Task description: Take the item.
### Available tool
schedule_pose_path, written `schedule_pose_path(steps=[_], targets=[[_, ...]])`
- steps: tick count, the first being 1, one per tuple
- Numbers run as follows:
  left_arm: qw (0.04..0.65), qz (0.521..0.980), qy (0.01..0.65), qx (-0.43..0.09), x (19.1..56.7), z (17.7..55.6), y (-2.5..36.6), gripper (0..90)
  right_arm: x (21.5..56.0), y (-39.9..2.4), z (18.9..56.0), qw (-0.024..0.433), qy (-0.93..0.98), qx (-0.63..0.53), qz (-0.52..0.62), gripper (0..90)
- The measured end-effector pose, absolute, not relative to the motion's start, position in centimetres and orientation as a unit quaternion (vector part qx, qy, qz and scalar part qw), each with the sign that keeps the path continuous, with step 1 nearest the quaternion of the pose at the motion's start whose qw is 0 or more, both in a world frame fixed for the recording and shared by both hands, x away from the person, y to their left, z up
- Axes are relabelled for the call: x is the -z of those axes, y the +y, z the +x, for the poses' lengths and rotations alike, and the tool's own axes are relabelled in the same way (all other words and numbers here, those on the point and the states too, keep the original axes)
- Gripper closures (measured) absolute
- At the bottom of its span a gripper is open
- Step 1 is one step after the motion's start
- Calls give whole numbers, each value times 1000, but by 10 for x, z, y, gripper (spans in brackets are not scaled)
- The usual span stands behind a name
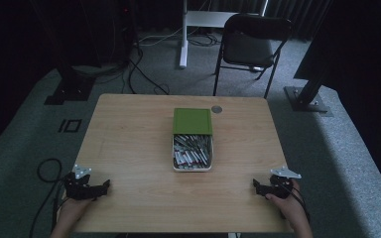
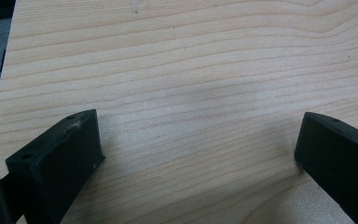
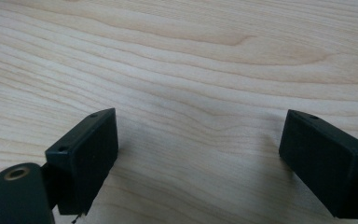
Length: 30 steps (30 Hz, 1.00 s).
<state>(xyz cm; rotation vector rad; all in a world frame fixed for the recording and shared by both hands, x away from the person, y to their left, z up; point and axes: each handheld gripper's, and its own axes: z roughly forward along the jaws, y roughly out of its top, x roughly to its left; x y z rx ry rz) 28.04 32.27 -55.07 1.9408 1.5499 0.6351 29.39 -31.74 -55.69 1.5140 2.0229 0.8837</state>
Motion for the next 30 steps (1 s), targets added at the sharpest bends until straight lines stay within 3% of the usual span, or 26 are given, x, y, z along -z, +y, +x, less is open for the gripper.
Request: schedule_pose_path(steps=[30], targets=[[286,727,578,-237,551,280,323,14,556,-315,295,237,726,-318,563,136]])
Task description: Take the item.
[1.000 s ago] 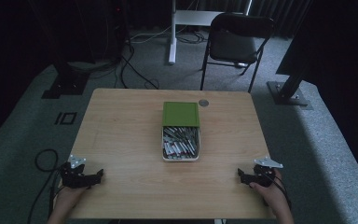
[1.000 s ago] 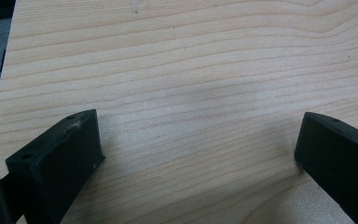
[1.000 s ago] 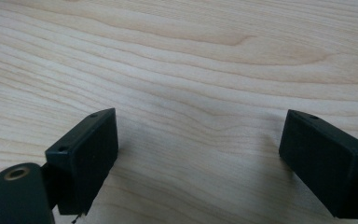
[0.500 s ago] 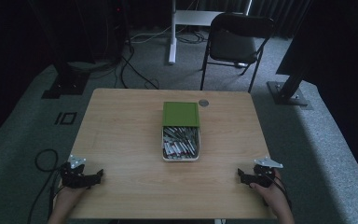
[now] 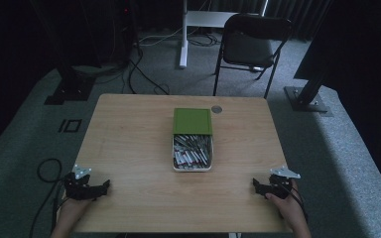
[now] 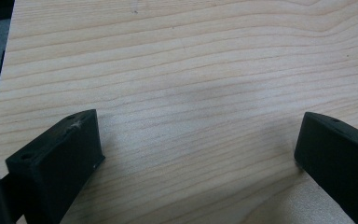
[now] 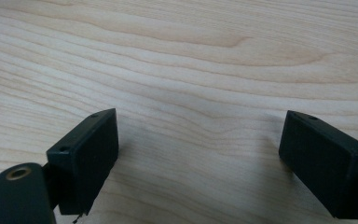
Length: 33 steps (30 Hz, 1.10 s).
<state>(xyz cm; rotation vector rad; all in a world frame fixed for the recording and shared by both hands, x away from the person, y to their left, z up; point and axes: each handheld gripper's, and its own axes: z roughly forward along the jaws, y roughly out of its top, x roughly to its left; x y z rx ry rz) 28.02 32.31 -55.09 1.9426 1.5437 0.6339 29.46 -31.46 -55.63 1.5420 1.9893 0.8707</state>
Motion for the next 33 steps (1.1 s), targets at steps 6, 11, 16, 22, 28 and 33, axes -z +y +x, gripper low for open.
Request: schedule_pose_path(steps=[6,11,16,22,28,33], targets=[[286,727,578,-237,551,280,323,14,554,-313,296,240,726,-306,567,138],[286,727,578,-237,551,280,323,14,551,-311,298,236,727,-309,566,139],[286,727,578,-237,551,280,323,14,546,-308,300,239,726,-315,563,144],[286,727,578,-237,551,280,323,14,531,-302,304,249,727,-324,551,152],[286,727,577,-237,551,280,323,14,521,-297,306,255,724,-336,545,159],[286,727,577,-237,551,280,323,14,509,-289,310,259,724,-351,534,159]])
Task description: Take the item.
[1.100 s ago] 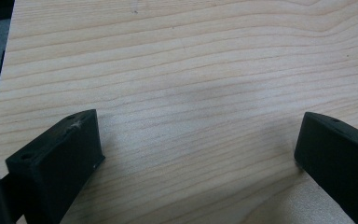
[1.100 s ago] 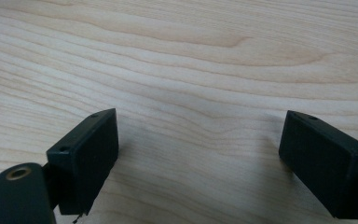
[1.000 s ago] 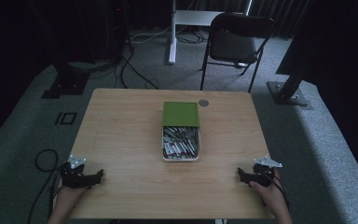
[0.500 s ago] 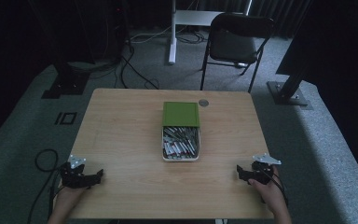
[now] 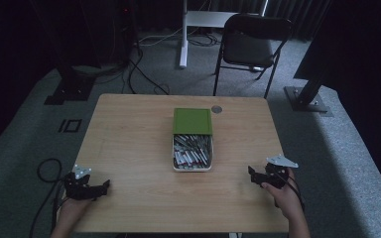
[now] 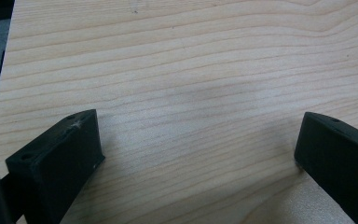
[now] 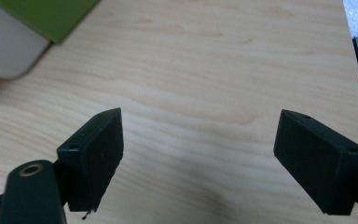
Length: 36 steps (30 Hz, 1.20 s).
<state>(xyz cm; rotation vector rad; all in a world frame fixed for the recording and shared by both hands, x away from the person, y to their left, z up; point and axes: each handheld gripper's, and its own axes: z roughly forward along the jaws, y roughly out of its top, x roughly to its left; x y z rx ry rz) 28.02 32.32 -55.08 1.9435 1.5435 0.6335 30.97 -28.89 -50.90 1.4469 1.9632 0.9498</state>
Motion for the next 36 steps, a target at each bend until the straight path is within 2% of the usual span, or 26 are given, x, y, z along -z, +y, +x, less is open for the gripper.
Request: schedule_pose_path(steps=[15,36], targets=[[287,727,578,-237,551,280,323,14,475,-264,317,279,725,-381,501,171],[287,726,578,-237,551,280,323,14,448,-217,332,264,737,-413,466,172]])
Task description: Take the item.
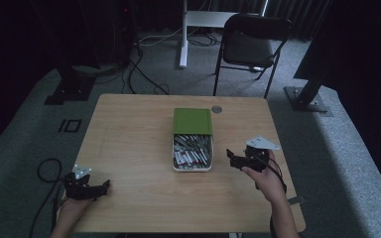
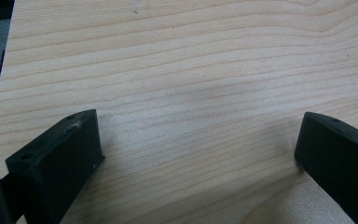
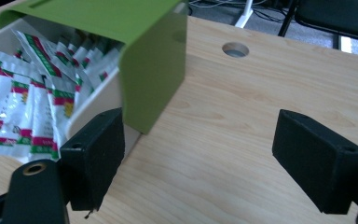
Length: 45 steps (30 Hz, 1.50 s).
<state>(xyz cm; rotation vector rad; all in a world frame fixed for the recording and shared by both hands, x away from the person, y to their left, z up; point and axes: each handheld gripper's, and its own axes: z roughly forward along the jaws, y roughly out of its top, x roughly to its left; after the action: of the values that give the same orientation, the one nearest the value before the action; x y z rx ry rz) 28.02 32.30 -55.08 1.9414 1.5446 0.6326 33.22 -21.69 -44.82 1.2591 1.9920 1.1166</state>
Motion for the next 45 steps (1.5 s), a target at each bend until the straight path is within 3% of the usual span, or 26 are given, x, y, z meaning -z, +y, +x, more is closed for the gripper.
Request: schedule_pose_path(steps=[18,38,45], targets=[[288,725,579,-237,551,280,323,14,436,-166,336,245,757,-436,420,182],[286,727,578,-236,551,280,323,13,435,-126,332,232,783,-443,370,250],[287,727,578,-236,551,280,323,13,443,-114,329,226,793,-439,356,449]])
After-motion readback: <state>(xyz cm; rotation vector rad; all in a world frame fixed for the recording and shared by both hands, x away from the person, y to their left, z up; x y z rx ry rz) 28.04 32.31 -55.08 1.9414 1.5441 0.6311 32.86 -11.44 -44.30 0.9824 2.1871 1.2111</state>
